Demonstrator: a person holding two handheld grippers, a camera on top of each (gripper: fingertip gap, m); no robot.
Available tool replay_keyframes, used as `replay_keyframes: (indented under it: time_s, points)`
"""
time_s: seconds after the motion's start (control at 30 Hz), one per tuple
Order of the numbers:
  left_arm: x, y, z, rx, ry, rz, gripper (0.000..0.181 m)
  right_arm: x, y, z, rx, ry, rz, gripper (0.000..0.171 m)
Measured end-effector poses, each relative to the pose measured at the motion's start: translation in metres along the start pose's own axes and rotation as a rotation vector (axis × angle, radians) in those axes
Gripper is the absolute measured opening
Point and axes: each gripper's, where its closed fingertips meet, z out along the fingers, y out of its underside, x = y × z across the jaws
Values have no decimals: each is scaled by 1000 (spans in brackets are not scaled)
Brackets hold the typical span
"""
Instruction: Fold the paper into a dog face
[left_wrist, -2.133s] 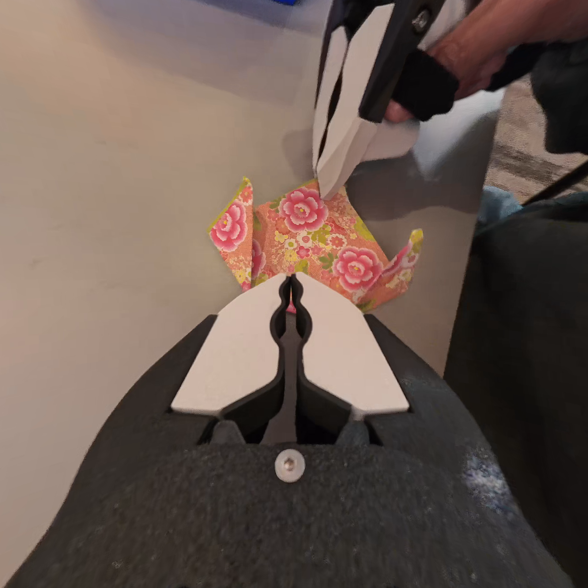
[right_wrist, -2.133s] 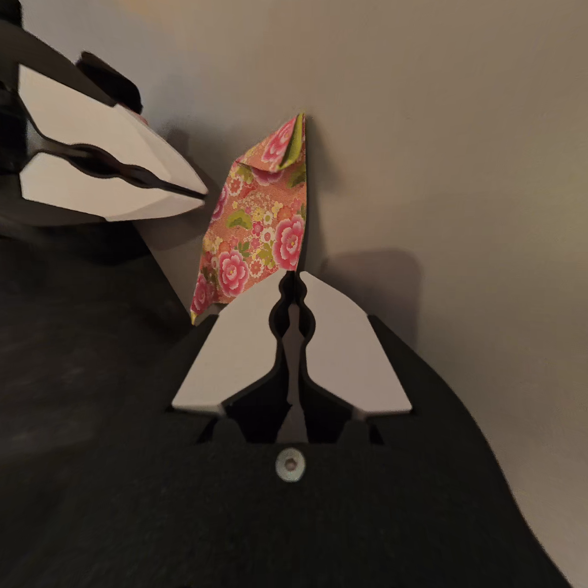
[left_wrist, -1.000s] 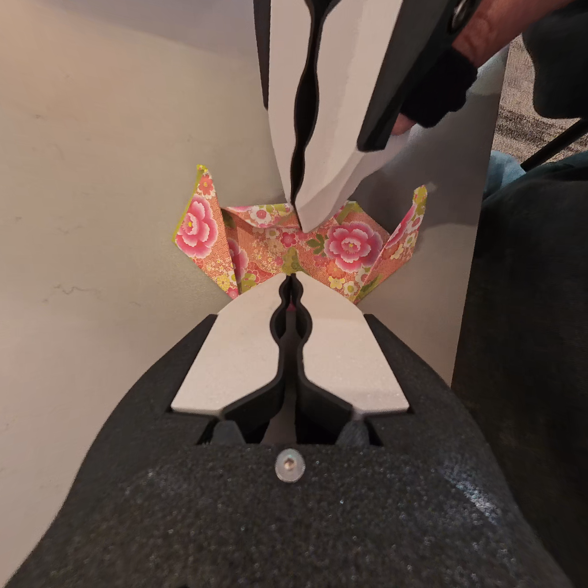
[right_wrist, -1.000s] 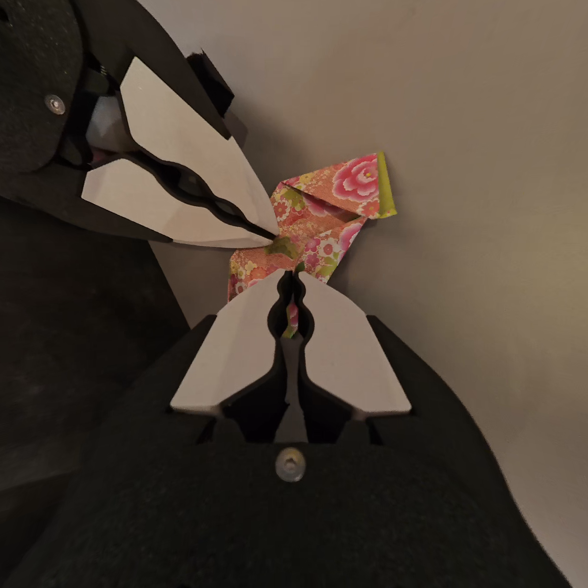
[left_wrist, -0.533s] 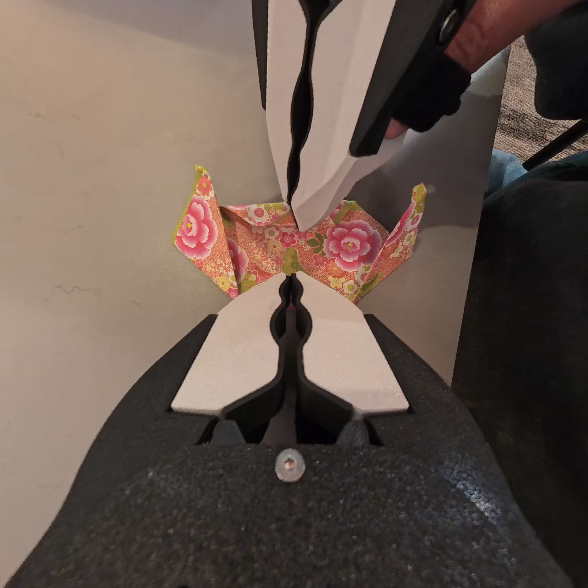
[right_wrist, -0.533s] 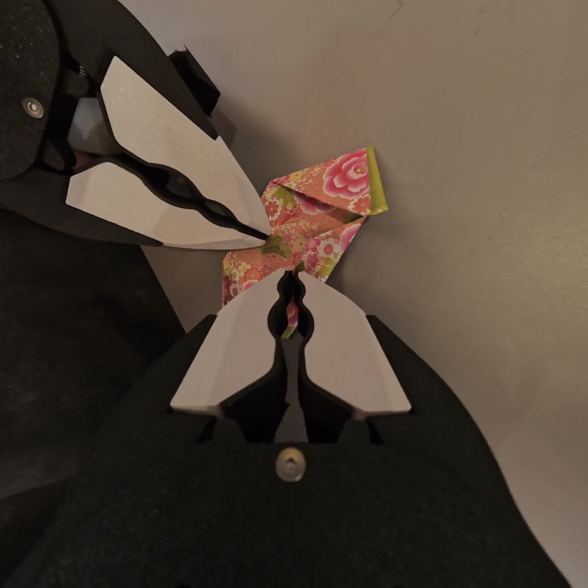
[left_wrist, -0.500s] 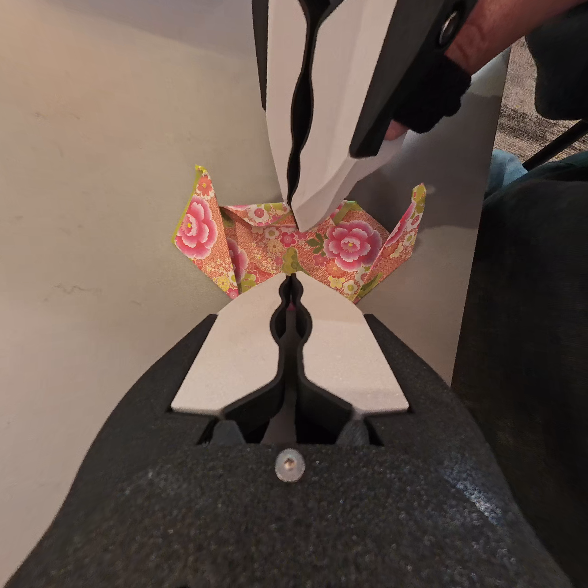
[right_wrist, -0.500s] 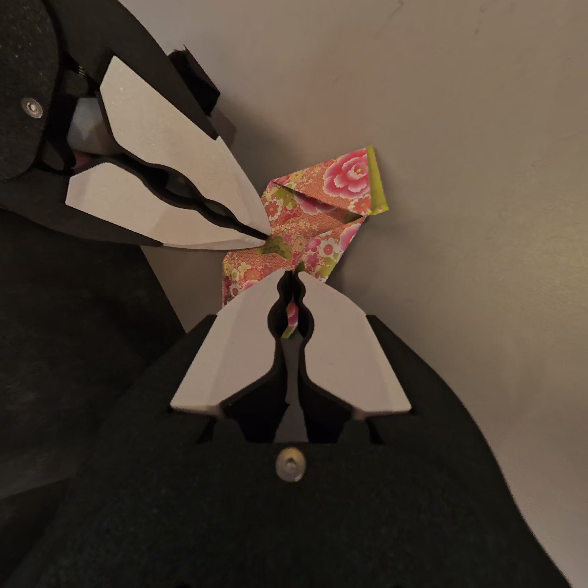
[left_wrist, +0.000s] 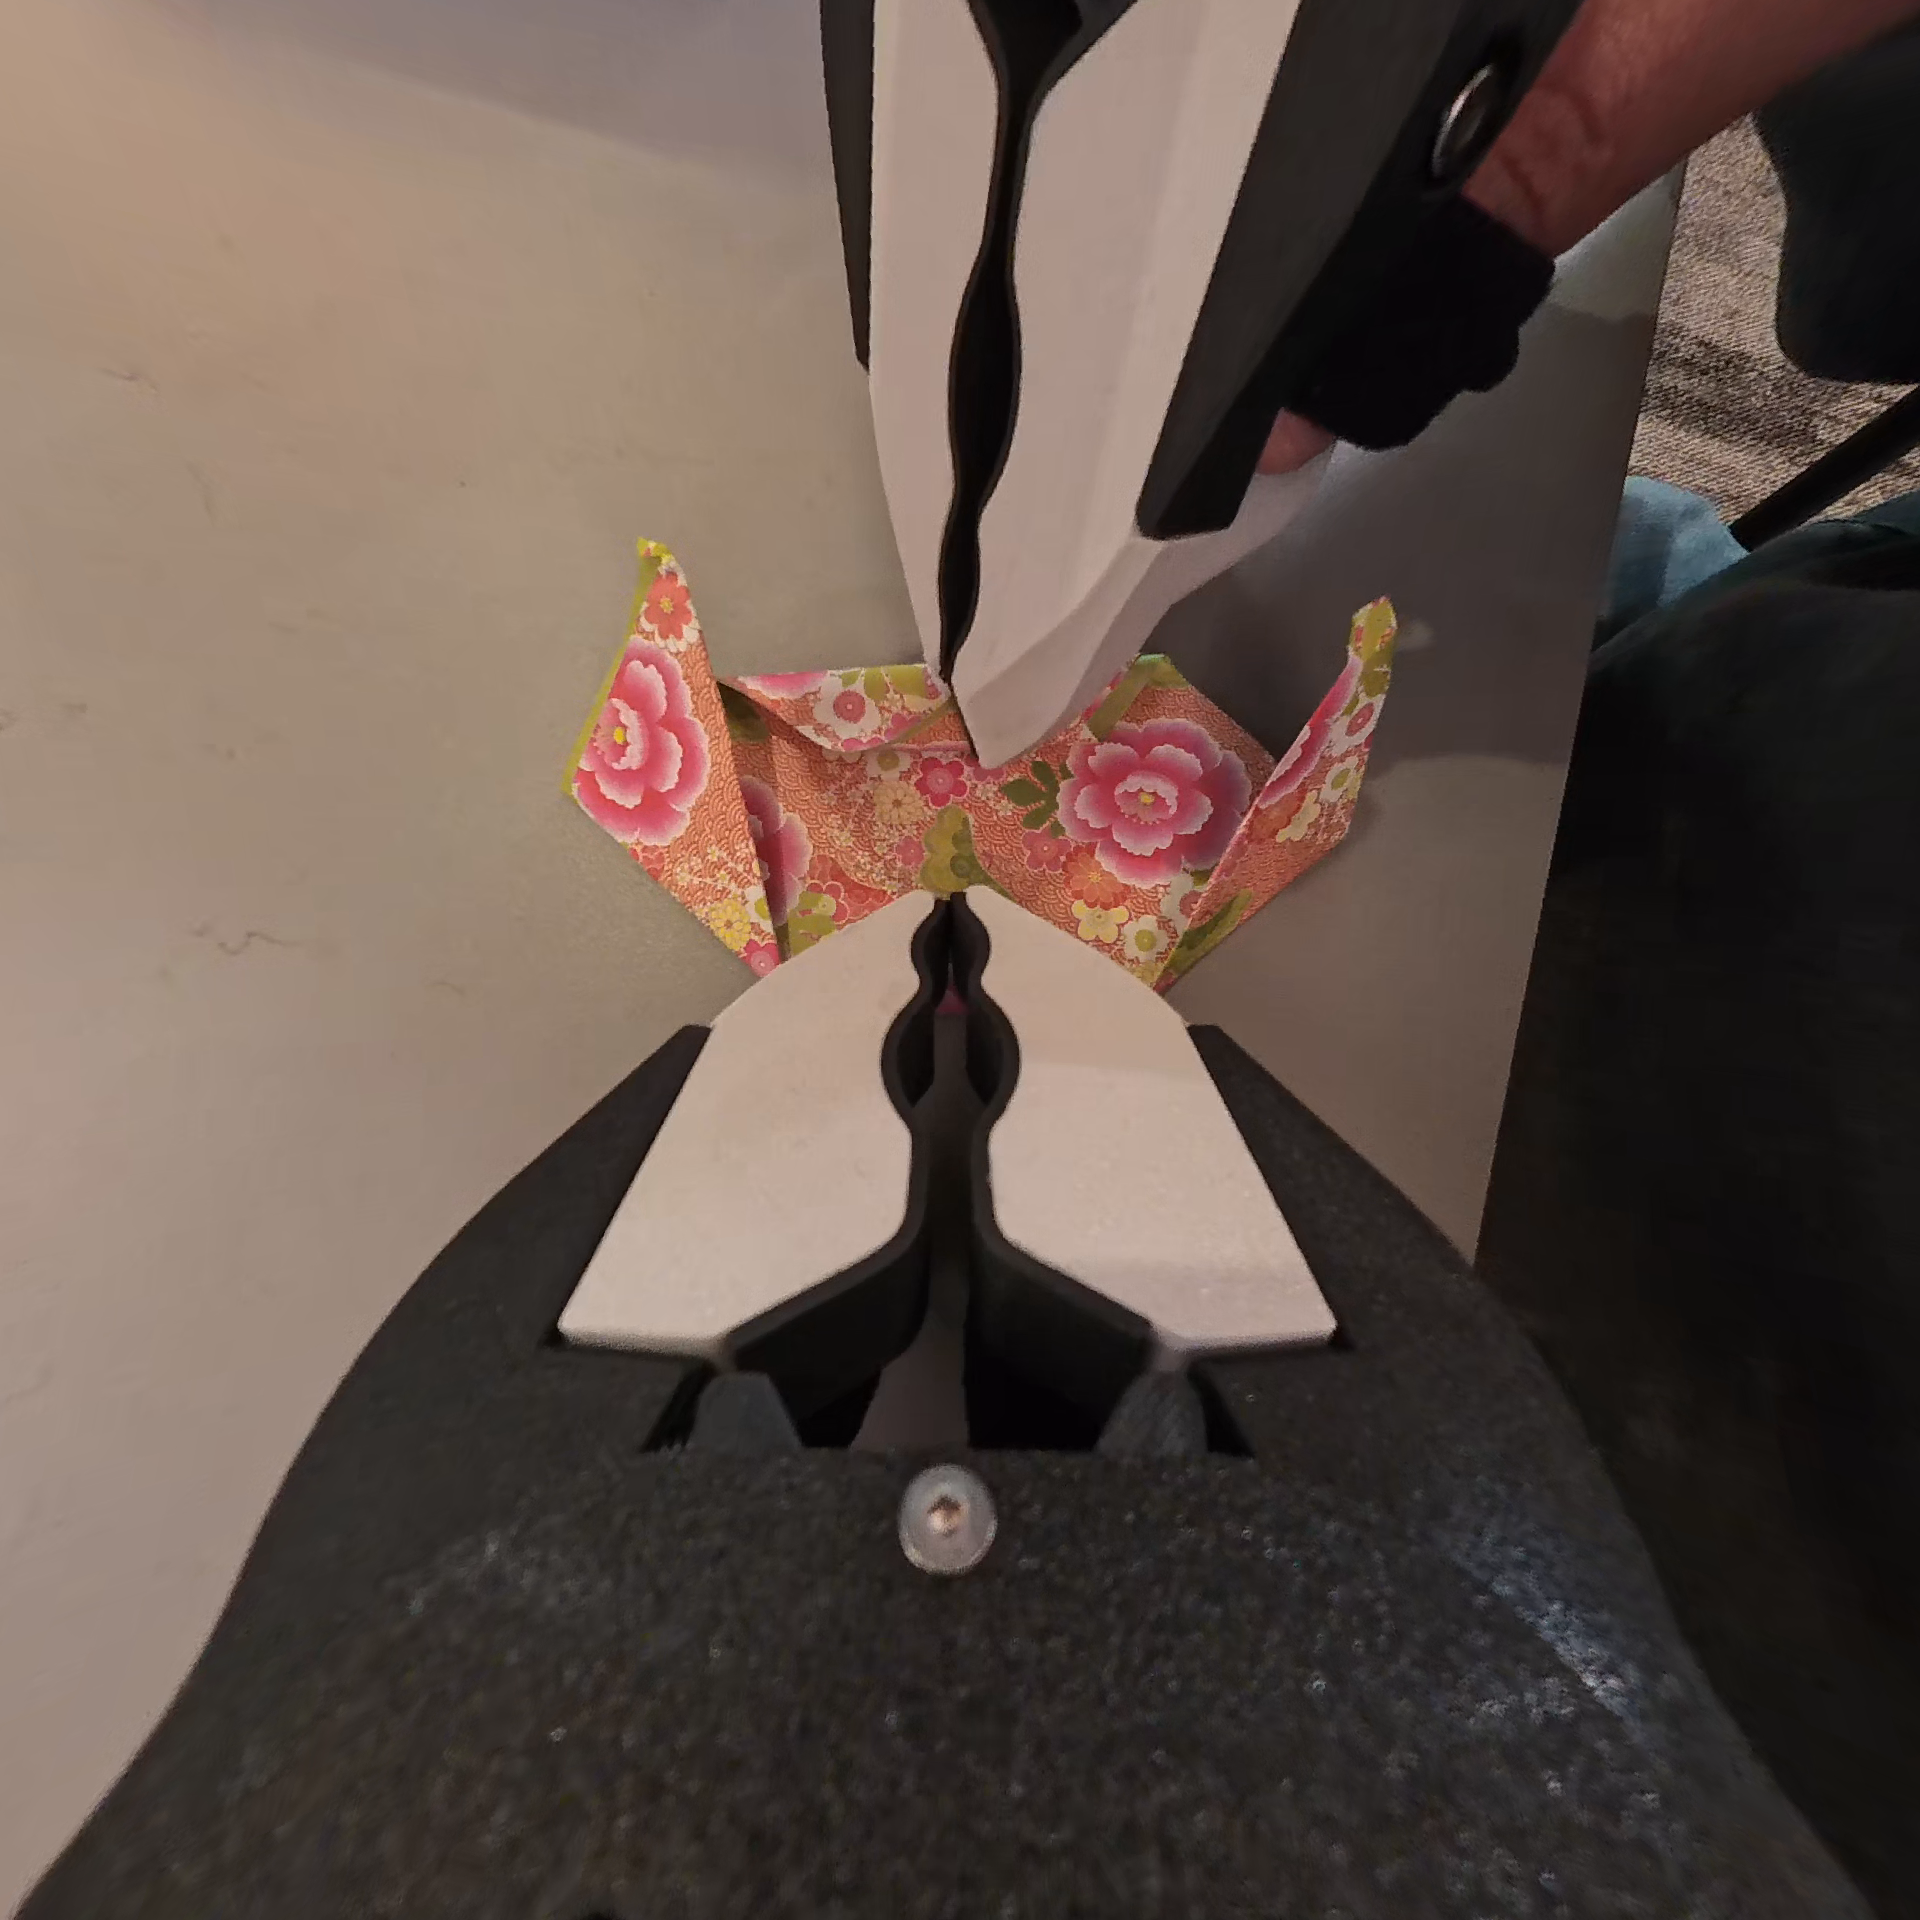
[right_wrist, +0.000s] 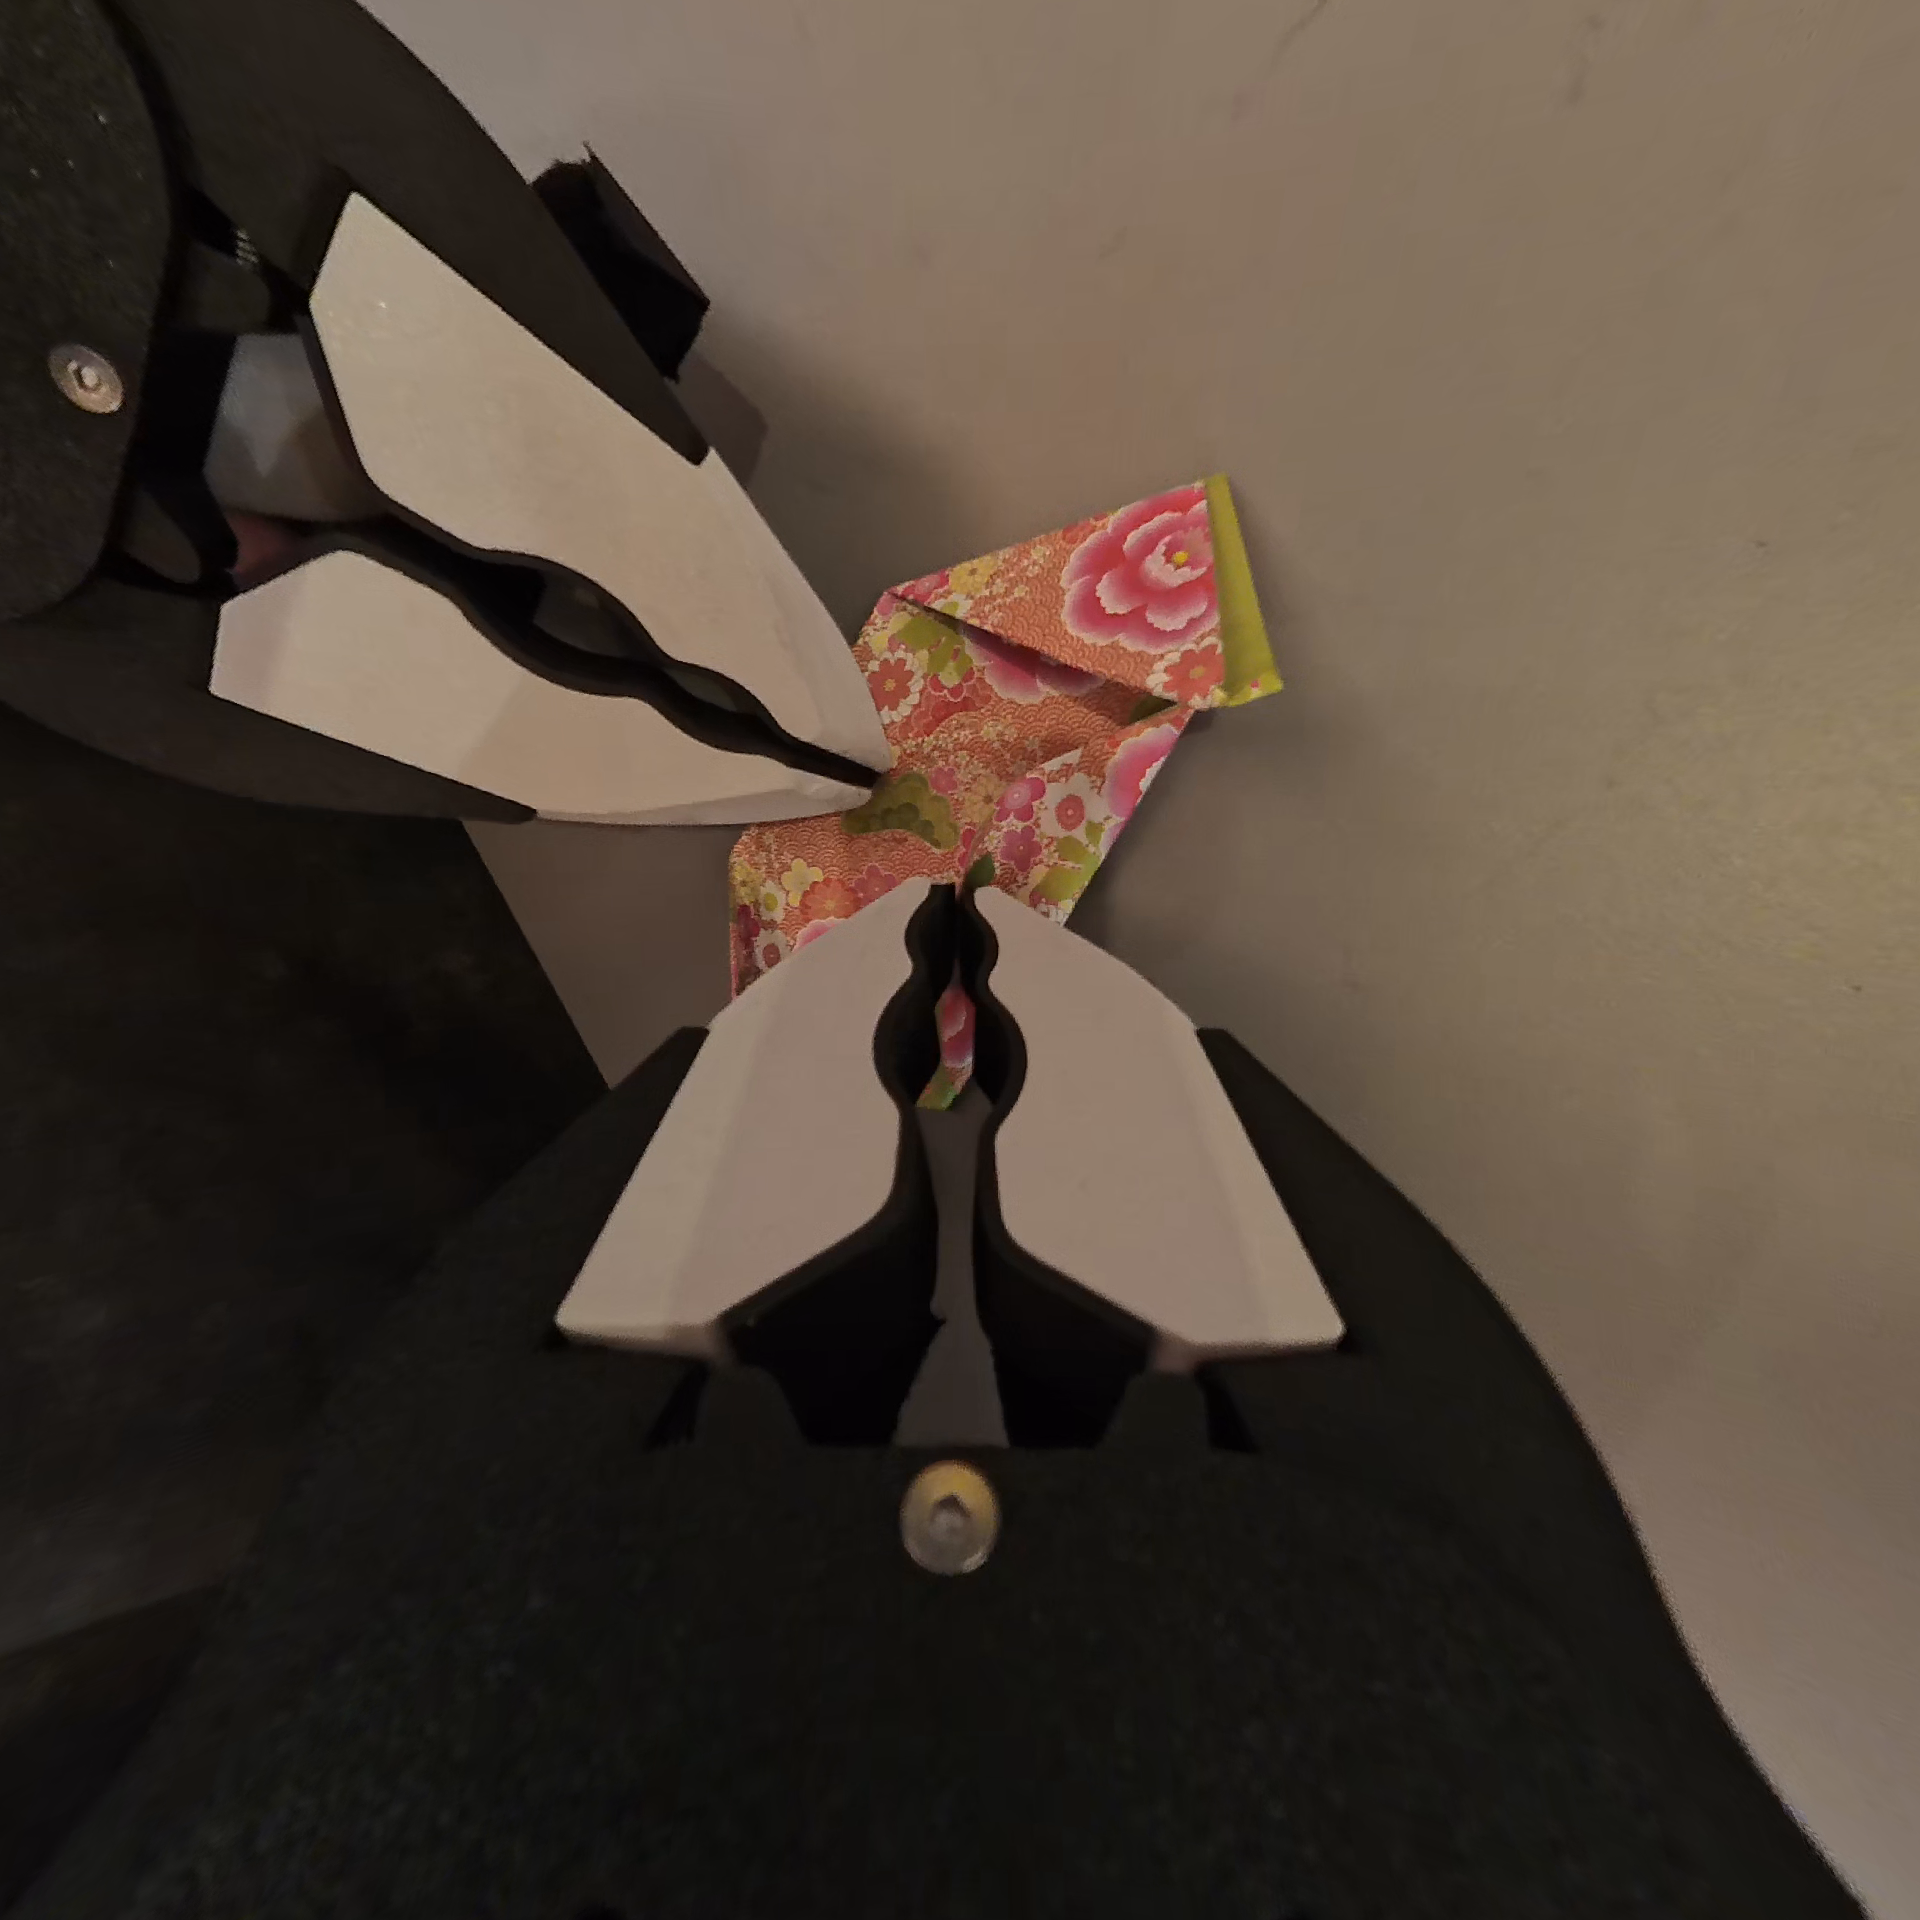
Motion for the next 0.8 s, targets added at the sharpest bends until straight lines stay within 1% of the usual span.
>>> replay_keyframes:
  time_s: [0.4, 0.57, 0.8]
  points:
    - [0, 0, 0, -5, -9, 2, 0, -2, 0, 1, 9, 15, -21, 6]
    - [0, 0, 0, -4, -7, -1, 0, -7, -2, 3, 23, 12, -43, 15]
    - [0, 0, 0, -2, -7, -3, 0, -9, -3, 4, 52, 20, -51, 17]
